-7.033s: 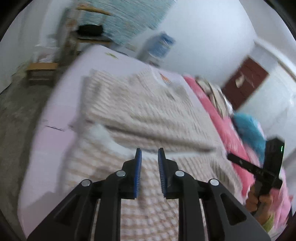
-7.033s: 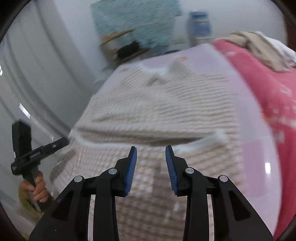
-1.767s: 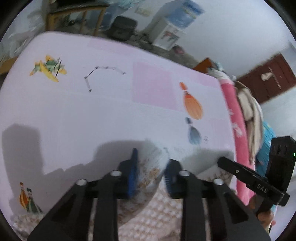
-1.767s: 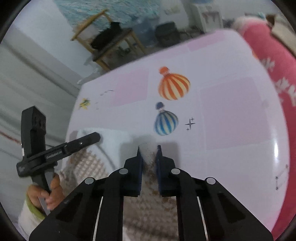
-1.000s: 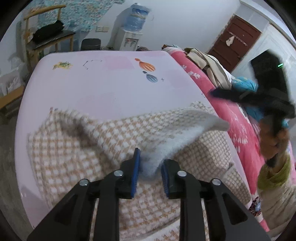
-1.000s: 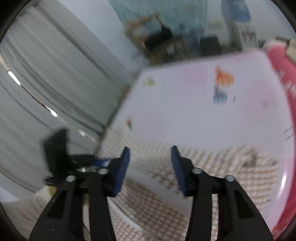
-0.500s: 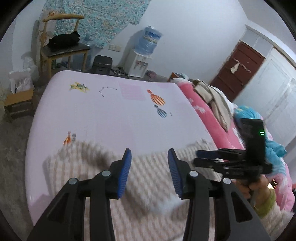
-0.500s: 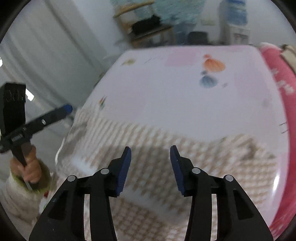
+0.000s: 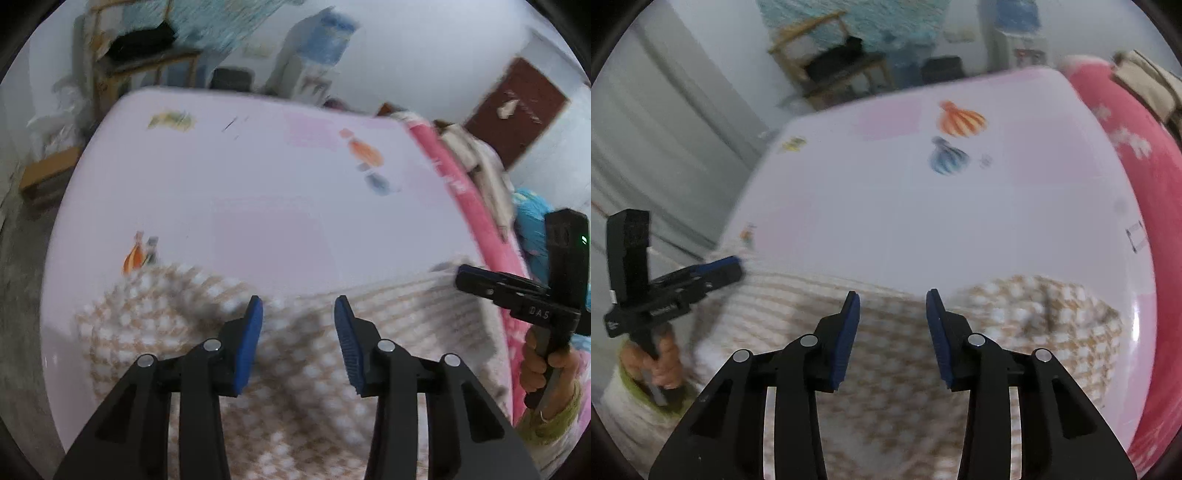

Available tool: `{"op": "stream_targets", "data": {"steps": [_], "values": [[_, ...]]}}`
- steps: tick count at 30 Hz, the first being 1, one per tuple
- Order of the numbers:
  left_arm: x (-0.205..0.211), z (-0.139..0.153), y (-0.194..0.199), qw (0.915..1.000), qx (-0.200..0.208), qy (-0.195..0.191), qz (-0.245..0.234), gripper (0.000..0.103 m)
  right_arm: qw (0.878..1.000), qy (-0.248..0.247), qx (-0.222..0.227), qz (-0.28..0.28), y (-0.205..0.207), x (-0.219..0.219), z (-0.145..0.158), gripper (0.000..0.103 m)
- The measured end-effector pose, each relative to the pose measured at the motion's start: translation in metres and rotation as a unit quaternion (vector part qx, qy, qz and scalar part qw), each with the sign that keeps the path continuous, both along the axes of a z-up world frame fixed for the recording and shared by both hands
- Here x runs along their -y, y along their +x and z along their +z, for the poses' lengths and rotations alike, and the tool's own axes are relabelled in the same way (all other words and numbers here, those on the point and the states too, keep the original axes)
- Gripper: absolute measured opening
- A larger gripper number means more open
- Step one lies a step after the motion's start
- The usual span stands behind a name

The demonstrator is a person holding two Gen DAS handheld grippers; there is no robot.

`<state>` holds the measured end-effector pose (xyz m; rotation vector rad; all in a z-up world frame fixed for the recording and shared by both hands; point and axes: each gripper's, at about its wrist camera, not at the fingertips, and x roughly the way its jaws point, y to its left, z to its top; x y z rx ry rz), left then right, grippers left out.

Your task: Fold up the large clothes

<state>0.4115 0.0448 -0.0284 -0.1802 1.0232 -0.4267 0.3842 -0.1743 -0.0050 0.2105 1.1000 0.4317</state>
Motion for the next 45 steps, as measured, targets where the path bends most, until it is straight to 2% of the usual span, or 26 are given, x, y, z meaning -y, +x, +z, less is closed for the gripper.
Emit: {"op": "stream_targets", "data": {"steps": [2,4,6,8,11,14,19,21,23,27,28,31,32,34,37,41,43,45], "values": [[0.013,0.010,-0.006,0.9991,0.023,-0.008,-0.034,0.039,1.000,0.014,0.011,0.020,-0.003,-0.013,0.007,0.038],[0.034,0.011,-0.008,0.9978,0.028,0.001,-0.061,0.039,0.999,0.010,0.014,0.038,-0.003,-0.027,0.004,0.038],[0.053,0.002,-0.010,0.9965,0.016,0.027,-0.078,0.039,0.999,-0.015,0.005,0.049,0.001,-0.047,-0.013,0.038],[0.066,-0.013,-0.012,0.9938,0.007,0.070,-0.086,0.039,0.998,-0.031,-0.004,0.051,0.001,-0.050,-0.028,0.037],[0.065,-0.016,-0.031,0.9892,0.038,0.100,-0.101,0.040,0.998,-0.046,0.009,0.051,-0.018,-0.046,-0.019,0.037],[0.051,-0.018,-0.054,0.9823,0.062,0.138,-0.110,0.040,0.994,-0.082,0.020,0.067,-0.046,-0.034,-0.017,0.037],[0.033,-0.020,-0.069,0.9790,0.067,0.163,-0.101,0.040,0.994,-0.092,0.024,0.056,-0.077,-0.009,-0.016,0.037],[0.033,-0.012,-0.068,0.9798,0.071,0.163,-0.092,0.040,0.995,-0.092,0.018,0.038,-0.073,-0.009,-0.009,0.037],[0.033,0.002,-0.072,0.9822,0.086,0.140,-0.091,0.040,0.996,-0.084,0.030,0.028,-0.074,-0.016,0.001,0.037],[0.050,0.007,-0.078,0.9827,0.093,0.115,-0.112,0.040,0.996,-0.078,0.050,0.019,-0.072,-0.032,0.008,0.037],[0.053,0.004,-0.079,0.9823,0.089,0.117,-0.116,0.040,0.996,-0.080,0.044,0.018,-0.070,-0.036,0.001,0.038],[0.066,-0.024,-0.076,0.9779,0.061,0.155,-0.127,0.041,0.995,-0.097,0.014,0.018,-0.063,-0.044,-0.028,0.039],[0.064,-0.026,-0.077,0.9790,0.071,0.148,-0.122,0.041,0.995,-0.097,0.023,0.014,-0.065,-0.044,-0.027,0.039],[0.060,-0.022,-0.076,0.9818,0.061,0.139,-0.114,0.041,0.996,-0.086,0.012,0.000,-0.066,-0.041,-0.018,0.040],[0.053,-0.016,-0.073,0.9864,0.055,0.121,-0.097,0.041,0.997,-0.074,0.028,-0.014,-0.068,-0.036,-0.010,0.044],[0.045,-0.023,-0.065,0.9930,0.025,0.092,-0.070,0.041,0.995,-0.092,0.016,-0.023,-0.061,-0.032,-0.033,0.046],[0.046,-0.018,-0.066,0.9934,0.012,0.098,-0.059,0.042,0.994,-0.101,0.011,-0.030,-0.067,-0.032,-0.022,0.046],[0.044,-0.010,-0.075,0.9941,0.009,0.094,-0.054,0.049,0.996,-0.083,0.017,-0.031,-0.084,-0.034,-0.007,0.051]]}}
